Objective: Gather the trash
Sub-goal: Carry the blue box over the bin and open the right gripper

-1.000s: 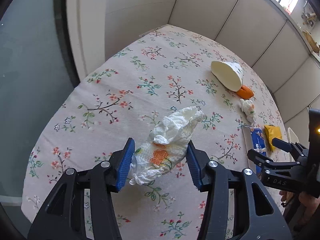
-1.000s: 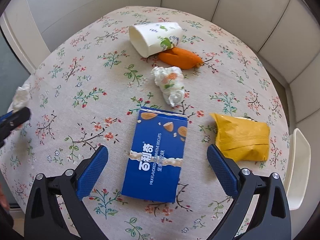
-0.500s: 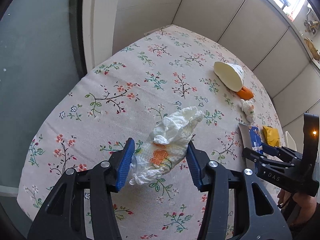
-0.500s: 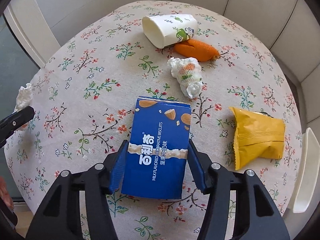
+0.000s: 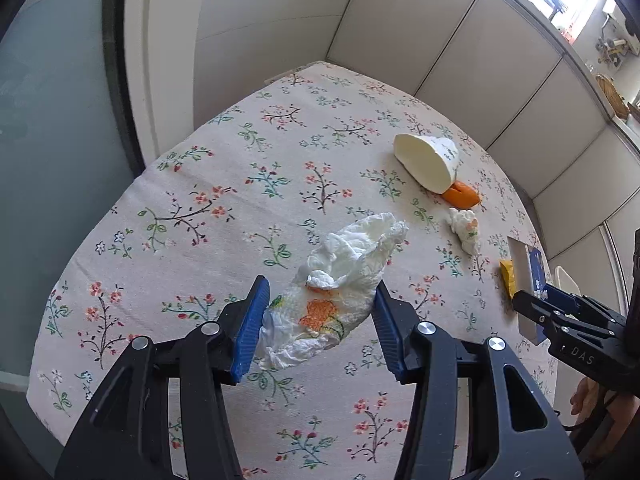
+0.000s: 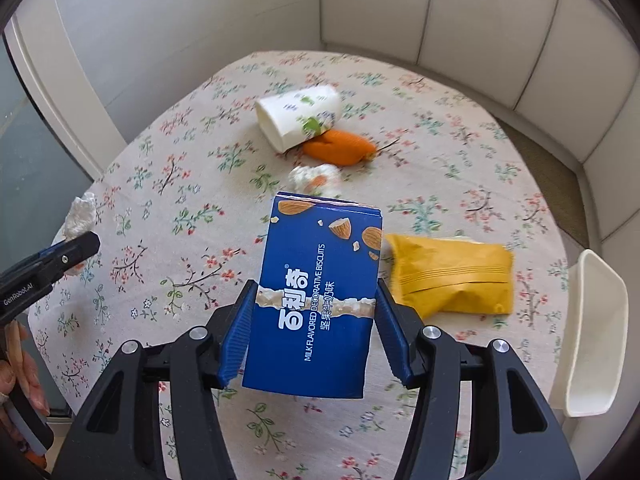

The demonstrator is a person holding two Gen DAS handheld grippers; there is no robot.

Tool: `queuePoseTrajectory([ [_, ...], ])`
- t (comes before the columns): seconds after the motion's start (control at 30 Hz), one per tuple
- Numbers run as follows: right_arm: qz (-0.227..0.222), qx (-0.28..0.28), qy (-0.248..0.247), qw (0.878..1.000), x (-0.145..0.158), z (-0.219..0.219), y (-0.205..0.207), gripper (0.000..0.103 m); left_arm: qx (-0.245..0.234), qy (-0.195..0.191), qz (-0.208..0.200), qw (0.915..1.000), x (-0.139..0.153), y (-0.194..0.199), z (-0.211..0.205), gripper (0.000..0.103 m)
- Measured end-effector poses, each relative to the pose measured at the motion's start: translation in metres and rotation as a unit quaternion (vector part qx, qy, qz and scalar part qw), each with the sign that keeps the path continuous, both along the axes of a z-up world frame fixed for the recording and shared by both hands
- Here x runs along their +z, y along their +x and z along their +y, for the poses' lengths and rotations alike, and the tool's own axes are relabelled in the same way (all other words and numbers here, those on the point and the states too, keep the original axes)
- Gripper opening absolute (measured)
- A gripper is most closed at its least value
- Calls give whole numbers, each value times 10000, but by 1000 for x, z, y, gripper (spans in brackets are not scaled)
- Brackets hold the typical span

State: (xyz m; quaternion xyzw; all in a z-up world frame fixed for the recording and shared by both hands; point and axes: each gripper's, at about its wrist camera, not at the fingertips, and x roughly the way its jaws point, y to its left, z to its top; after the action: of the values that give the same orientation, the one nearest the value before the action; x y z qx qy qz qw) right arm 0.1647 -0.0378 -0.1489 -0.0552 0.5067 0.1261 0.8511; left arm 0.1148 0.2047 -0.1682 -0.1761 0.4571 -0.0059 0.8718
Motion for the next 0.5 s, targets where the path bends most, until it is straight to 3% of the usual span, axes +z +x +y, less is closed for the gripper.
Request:
queuePoseTrajectory([
  [0.5, -546, -1188, 184, 9912, 43, -114, -7, 56, -776, -119, -358, 9963, 34, 24, -96, 48],
])
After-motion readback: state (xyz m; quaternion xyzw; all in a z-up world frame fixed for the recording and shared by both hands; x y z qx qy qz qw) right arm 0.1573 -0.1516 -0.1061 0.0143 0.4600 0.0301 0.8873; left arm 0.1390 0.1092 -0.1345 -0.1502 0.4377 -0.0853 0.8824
